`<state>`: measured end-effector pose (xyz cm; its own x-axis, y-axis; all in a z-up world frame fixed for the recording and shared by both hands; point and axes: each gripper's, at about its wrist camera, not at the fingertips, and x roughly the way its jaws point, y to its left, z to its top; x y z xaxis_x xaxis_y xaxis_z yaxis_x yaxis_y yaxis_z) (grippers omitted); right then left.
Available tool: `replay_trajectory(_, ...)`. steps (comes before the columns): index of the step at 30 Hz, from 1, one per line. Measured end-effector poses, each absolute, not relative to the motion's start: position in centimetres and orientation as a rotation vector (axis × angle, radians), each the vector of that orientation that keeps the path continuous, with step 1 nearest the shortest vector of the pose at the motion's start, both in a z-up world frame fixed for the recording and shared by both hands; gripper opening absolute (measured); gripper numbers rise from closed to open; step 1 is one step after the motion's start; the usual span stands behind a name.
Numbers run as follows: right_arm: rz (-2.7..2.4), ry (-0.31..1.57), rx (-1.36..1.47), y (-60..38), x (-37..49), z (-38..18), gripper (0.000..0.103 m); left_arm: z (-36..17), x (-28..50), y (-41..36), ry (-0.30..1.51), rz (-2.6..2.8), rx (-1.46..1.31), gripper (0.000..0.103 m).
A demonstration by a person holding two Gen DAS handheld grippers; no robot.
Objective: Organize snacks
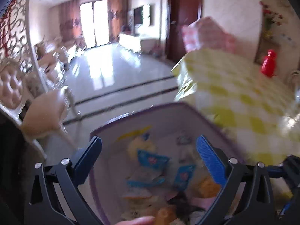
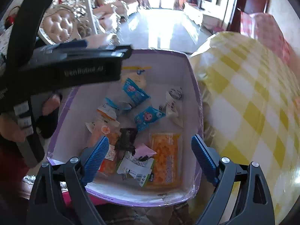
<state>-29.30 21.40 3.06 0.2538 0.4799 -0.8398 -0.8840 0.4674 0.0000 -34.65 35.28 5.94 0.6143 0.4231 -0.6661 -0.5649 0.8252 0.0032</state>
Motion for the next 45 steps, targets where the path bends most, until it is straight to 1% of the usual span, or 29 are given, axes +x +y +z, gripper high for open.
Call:
replay_trajectory(3,0.97,0.927,-0.546,21.7,-28.9,2.7,0.087,4.8,-34.3,35.7,0.767,0.596,-0.23,0.102)
replay_trajectory(8,0.965,0.928,-0.573,21.9,-29.0,2.2,0.087,3.2,-33.4,34.5,0.839,0.504,-0.272,0.102)
replay_trajectory(17,0.922,0.936,-0.607,21.9,-28.7,0.9,0.087,0.9,-32.0,33.7,0.91,0.483,-0.288,0.102)
replay_trajectory(24,0.917,0.949,-0.605,21.8,-28.5,0.4,0.087,0.0,-31.8,33.8,0.931,0.49,-0.295,0.102)
replay_trajectory(45,0.923,0.963,-0.603,21.8,-28.6,-0.1,0.087,0.1,-31.7,33.7,0.932,0.494,-0.283,0.102)
